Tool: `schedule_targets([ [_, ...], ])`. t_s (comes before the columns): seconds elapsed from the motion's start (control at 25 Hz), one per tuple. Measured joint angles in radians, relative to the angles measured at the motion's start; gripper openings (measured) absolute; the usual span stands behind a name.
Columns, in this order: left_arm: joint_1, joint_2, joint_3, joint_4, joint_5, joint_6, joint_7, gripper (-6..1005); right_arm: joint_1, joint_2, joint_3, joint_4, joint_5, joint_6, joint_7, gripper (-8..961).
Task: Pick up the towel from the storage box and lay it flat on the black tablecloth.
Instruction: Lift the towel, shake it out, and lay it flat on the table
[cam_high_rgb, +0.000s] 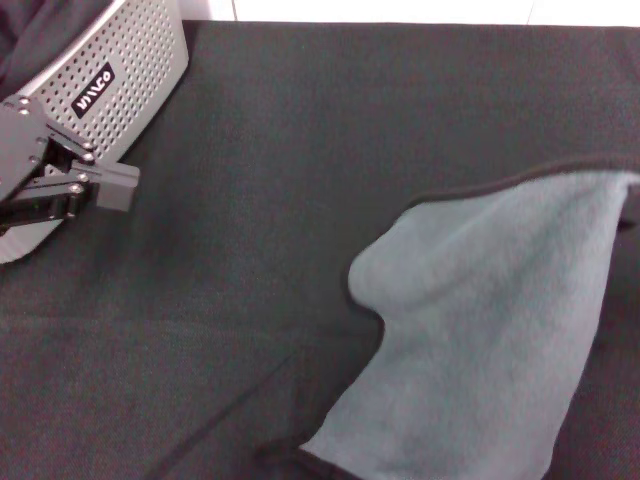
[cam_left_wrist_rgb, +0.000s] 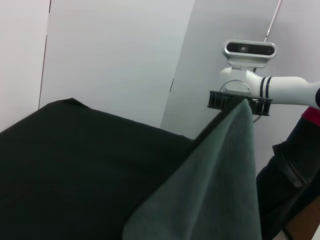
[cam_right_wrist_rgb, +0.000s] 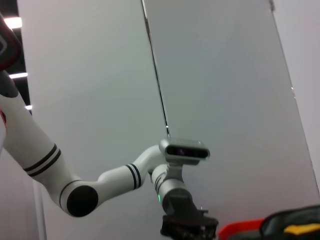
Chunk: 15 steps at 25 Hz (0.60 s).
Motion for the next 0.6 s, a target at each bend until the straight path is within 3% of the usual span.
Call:
schedule_targets([
  [0.16,-0.010,-0.021,-0.023,-0.003,-0.004,-0.001,0.002,34,0.050,-0.001,0.041,-0.021,0.005,-0.002,0.004,8],
  [0.44,-0.029,-0.076,-0.150,-0.020,-0.008,-0.002,0.018,34,0.203,-0.003,0.153,-0.041,0.032,-0.007,0.006,8],
  [0.56,-0.037,-0.093,-0.190,-0.044,-0.019,-0.003,0.033,34,0.274,-0.022,0.161,-0.061,0.032,0.008,0.004,8],
  [0.6,-0.043,-0.097,-0.208,-0.060,-0.023,-0.003,0.039,34,0.321,-0.043,0.162,-0.063,0.029,0.016,0.002,8],
])
